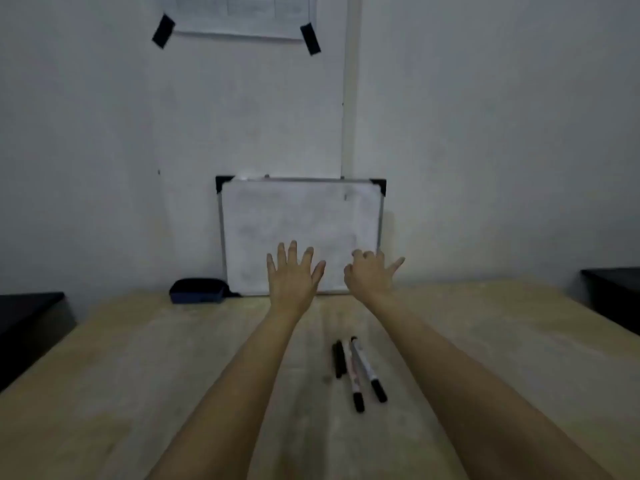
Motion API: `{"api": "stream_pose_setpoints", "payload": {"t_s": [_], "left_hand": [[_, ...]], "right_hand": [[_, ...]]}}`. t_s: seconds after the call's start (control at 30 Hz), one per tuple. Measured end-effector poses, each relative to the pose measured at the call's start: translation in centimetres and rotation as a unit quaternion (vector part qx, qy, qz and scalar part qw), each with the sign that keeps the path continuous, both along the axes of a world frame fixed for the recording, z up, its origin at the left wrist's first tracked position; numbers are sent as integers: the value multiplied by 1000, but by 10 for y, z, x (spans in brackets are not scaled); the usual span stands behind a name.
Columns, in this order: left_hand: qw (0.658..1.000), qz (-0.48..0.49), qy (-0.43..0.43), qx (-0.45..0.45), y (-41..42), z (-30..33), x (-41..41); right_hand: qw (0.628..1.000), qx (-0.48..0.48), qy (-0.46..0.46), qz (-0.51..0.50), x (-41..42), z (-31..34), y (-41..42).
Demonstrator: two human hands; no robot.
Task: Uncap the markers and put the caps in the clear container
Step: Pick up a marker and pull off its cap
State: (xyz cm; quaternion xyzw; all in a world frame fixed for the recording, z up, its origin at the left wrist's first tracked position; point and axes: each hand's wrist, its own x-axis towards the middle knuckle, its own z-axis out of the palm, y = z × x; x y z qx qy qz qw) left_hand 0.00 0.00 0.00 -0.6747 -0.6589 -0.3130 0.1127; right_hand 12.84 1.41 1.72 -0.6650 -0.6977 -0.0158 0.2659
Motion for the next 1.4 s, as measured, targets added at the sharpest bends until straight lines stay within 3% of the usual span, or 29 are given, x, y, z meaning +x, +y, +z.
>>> {"api": "stream_pose_setpoints", "payload": {"t_s": [0.07,0.17,0.27,0.5,0.6,0.7,0.83,1.07,1.27,1.4], "left_hand": [[999,20,35,-25,-25,-25,-1],[999,21,35,-33,-52,-54,-4],[999,23,27,-8,-68,-62,0],[998,-14,30,61,-90,-65,14],[994,-76,-61,56,-99,-71,26],[969,-131,-207,-2,-107,-86,34],[943,-174,-280,-52,-109,-103,42],[947,-183,-263,-24,-107,-122,41],[972,-185,-146,4,-108,-118,29],[969,-208,-130,23,-106,-117,27]], "right_hand": [[997,-75,-12,-20,7,-26,-23],[981,-181,46,-44,22,-73,-49],[974,-218,25,-50,34,-104,-69],[986,-141,30,-85,47,-119,-86],[990,-54,87,-98,63,-117,-86],[989,6,145,1,77,-120,-82],[988,48,118,86,83,-134,-84],[983,47,5,180,74,-148,-84],[982,35,61,177,75,-141,-92],[979,43,82,183,74,-136,-95]]}}
